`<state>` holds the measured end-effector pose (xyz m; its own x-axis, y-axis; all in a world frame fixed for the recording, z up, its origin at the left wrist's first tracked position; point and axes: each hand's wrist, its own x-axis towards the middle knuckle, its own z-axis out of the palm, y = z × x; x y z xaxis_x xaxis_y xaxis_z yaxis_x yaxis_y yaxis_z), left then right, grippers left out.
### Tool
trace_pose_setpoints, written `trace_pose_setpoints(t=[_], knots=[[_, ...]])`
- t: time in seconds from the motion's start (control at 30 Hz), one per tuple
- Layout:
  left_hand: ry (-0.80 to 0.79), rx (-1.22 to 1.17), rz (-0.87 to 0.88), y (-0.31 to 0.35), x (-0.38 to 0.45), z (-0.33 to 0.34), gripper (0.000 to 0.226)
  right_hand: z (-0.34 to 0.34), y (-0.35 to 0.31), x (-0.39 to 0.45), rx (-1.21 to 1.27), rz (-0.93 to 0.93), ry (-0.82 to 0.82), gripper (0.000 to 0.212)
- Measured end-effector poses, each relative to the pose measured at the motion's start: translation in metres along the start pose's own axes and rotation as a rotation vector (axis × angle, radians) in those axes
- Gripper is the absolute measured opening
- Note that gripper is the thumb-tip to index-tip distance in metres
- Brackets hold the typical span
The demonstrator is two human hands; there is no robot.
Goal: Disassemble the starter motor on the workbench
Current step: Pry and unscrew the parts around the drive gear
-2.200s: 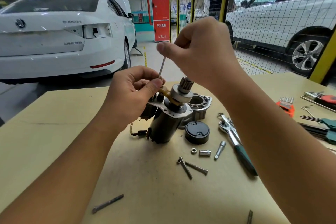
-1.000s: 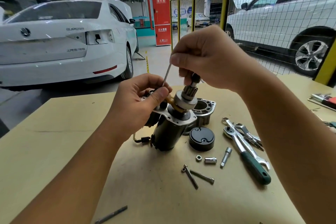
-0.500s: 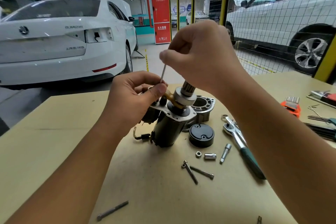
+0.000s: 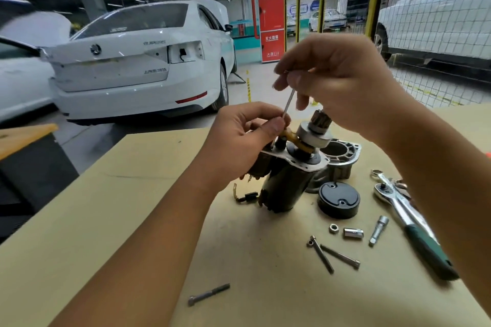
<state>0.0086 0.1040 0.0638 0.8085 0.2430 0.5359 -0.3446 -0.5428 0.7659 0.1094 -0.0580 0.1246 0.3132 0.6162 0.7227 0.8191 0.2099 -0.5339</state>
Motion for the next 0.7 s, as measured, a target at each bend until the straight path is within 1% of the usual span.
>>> trace_pose_setpoints(t=[0.07, 0.1, 0.17, 0.2, 0.27, 0.33, 0.43, 0.53, 0.6, 0.7], knots=[[0.004, 0.006, 0.0, -0.002, 0.0, 0.001, 0.011, -0.003, 0.0, -0.002, 0.059, 0.019, 0.014, 0.01], [0.004, 0.0, -0.001, -0.003, 0.0, 0.001, 0.009, -0.004, 0.0, -0.002, 0.065, 0.029, 0.023, 0.008], [0.004, -0.018, 0.005, -0.004, -0.001, 0.001, 0.007, -0.006, 0.001, -0.002, 0.022, 0.031, 0.032, 0.02], [0.005, -0.027, 0.006, -0.004, -0.001, 0.002, 0.006, -0.006, 0.0, -0.002, 0.011, 0.03, 0.034, 0.021], [0.007, -0.047, 0.002, -0.004, -0.001, 0.002, 0.01, -0.009, 0.0, -0.002, 0.038, 0.03, 0.047, 0.016], [0.005, -0.055, -0.003, -0.005, -0.002, 0.001, 0.014, -0.012, 0.0, -0.002, 0.044, 0.05, 0.058, 0.018], [0.001, -0.051, 0.003, -0.005, -0.002, 0.001, 0.014, -0.015, 0.004, -0.002, -0.016, 0.079, 0.05, 0.013], [-0.005, -0.055, 0.014, -0.004, -0.002, 0.002, 0.009, -0.018, 0.004, -0.002, 0.02, 0.1, 0.017, 0.012], [-0.031, -0.047, 0.029, -0.003, -0.003, 0.003, 0.013, -0.019, 0.004, -0.002, 0.049, 0.109, -0.006, 0.011], [-0.022, -0.038, 0.035, -0.002, -0.003, 0.005, 0.018, -0.018, 0.003, -0.002, 0.006, 0.138, 0.034, 0.015]])
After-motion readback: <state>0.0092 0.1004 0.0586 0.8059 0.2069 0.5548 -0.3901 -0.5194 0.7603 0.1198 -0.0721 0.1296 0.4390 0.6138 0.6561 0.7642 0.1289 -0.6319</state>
